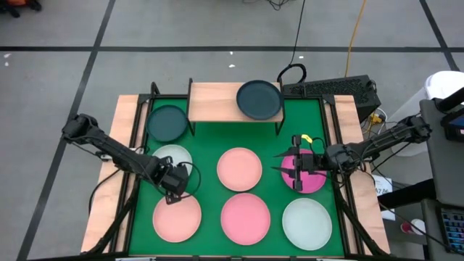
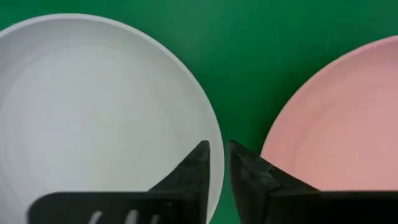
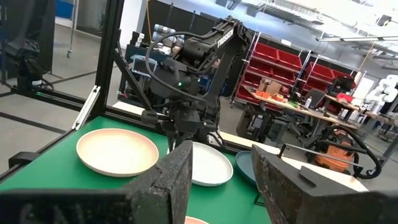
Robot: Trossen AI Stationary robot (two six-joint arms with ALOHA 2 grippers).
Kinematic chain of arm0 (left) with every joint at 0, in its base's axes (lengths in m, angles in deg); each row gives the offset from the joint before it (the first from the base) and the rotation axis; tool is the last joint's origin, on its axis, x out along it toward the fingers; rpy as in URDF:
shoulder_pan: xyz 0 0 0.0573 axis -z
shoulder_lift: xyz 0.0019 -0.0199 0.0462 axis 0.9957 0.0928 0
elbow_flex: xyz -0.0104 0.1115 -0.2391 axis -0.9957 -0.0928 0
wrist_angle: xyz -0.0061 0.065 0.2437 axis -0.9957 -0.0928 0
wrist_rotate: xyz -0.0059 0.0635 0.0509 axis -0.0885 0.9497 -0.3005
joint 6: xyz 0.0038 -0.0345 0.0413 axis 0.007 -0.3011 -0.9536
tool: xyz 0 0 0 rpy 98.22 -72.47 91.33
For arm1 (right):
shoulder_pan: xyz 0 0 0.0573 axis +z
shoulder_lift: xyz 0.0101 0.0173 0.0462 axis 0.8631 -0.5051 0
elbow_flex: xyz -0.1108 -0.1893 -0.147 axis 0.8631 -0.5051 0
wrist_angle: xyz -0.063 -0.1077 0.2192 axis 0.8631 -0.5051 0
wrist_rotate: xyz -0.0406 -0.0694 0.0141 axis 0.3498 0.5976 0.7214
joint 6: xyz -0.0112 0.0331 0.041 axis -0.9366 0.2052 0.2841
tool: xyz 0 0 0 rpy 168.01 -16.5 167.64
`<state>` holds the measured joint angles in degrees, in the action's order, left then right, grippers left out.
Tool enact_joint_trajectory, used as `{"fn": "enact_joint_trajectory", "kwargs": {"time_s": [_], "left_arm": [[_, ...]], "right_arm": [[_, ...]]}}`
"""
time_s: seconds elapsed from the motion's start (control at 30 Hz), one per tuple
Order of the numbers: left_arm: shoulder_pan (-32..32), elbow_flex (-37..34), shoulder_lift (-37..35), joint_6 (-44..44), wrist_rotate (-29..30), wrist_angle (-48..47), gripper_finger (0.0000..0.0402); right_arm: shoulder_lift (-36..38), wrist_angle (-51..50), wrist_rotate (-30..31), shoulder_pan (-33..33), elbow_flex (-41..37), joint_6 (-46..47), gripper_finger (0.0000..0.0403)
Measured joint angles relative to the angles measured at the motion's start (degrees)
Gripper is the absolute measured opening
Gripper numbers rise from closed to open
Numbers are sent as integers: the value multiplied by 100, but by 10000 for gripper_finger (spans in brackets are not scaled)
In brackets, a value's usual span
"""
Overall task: Place and stack plates onto a shelf
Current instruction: Stack the left white plate on top of the black plate on the shelf
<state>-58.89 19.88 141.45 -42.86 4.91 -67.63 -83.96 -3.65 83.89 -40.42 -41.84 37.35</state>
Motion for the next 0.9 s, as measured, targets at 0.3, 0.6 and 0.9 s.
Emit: {"fn": "enact_joint_trajectory", "kwargs": {"time_s": [0.3,0.6,0.9], "left_arm": [[38,0,141,445,32,192,99],[101,-2,750,395,145,192,99],[98,-2,1039,392,144,203,94]], "right_arm": [[0,-13,2,0,0,-4,148],[0,-29,2,0,0,10,148],[0,-31,2,0,0,11,148]]}}
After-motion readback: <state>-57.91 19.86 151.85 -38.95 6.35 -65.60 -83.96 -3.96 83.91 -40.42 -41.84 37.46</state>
